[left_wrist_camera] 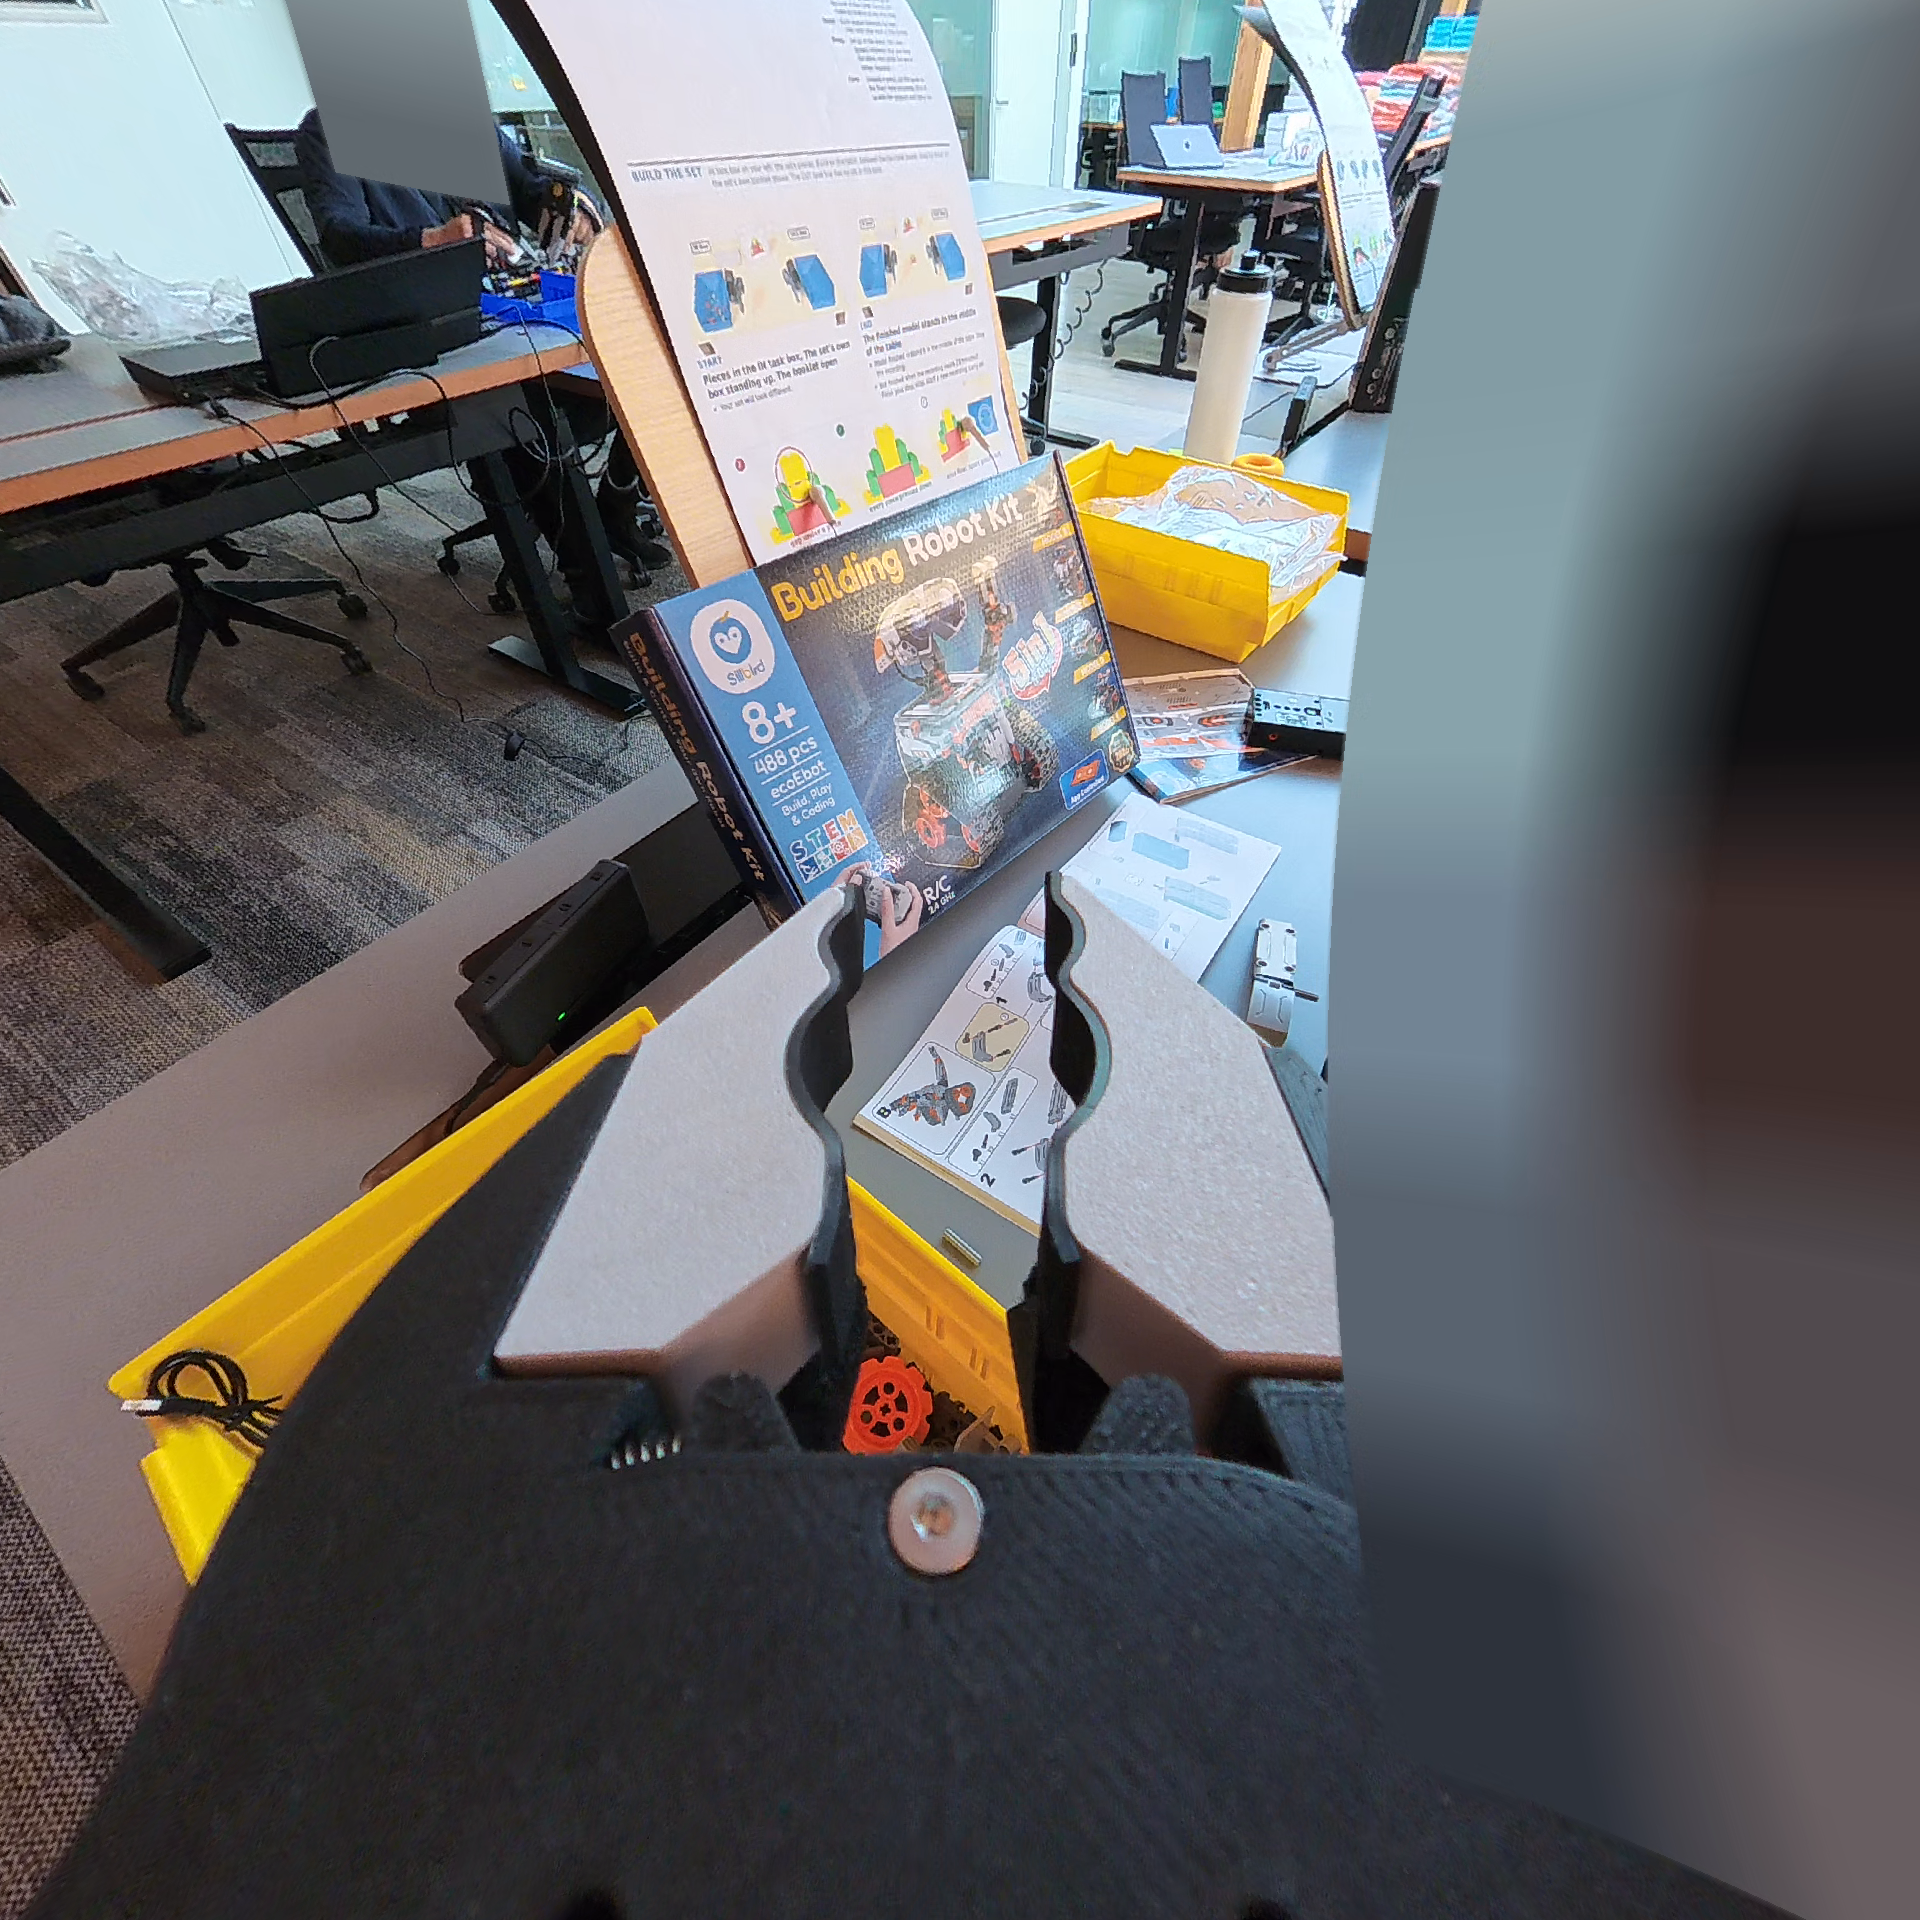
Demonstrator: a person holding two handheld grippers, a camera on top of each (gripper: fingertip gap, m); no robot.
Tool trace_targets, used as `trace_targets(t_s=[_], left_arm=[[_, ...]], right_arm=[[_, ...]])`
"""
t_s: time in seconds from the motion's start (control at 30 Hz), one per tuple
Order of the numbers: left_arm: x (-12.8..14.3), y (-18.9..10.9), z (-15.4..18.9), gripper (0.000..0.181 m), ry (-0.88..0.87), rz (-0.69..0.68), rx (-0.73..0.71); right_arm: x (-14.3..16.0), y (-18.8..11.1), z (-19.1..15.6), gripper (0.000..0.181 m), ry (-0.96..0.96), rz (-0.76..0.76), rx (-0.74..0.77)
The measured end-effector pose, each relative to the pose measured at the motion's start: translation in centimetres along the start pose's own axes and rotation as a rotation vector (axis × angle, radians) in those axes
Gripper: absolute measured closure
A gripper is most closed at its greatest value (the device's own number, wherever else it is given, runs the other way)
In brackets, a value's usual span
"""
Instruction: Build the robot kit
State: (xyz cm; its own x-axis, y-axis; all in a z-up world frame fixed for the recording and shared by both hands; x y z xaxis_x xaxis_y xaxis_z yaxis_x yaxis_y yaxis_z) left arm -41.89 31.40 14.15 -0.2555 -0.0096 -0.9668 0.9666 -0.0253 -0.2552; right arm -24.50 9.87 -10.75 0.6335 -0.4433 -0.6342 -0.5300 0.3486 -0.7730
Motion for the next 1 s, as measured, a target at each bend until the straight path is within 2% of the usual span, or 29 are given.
trace_targets(t_s=[0.13,0.3,0.47,0.7,1.0], left_arm=[[0.0,0.1,0.0,0.149,-0.001,-0.005,0.003],[0.1,0.2,0.0,0.149,-0.003,-0.008,0.004],[0.2,0.5,-0.1,0.149,-0.004,-0.021,0.005],[0.3,0.8,-0.1,0.148,-0.004,-0.035,0.0],[0.3,0.9,-0.2,0.148,-0.001,-0.044,-0.007]], right_arm=[[-0.1,-0.1,0.2,0.177,-0.04,-0.016,0.065],[-0.7,-0.5,0.2,0.178,-0.271,-0.049,0.338],[-2.0,-2.0,0.1,0.178,-0.383,0.084,0.513],[-2.7,-5.1,0.8,0.177,-0.356,0.276,0.703],[-2.6,-6.1,1.2,0.177,-0.31,0.317,0.764]])
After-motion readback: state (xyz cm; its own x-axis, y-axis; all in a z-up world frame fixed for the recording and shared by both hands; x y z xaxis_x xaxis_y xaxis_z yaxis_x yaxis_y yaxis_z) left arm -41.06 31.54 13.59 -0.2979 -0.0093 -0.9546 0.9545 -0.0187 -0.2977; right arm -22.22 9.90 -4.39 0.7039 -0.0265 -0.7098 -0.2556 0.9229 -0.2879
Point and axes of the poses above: each gripper's, where its closed fingertips meet, y out along the fingers, x out of its underside, z = x × y across the jaws, the point moved 9 cm from there along -y, back along the fingers, and after that the axes turned 2 degrees about x, right-handed, at the moved point
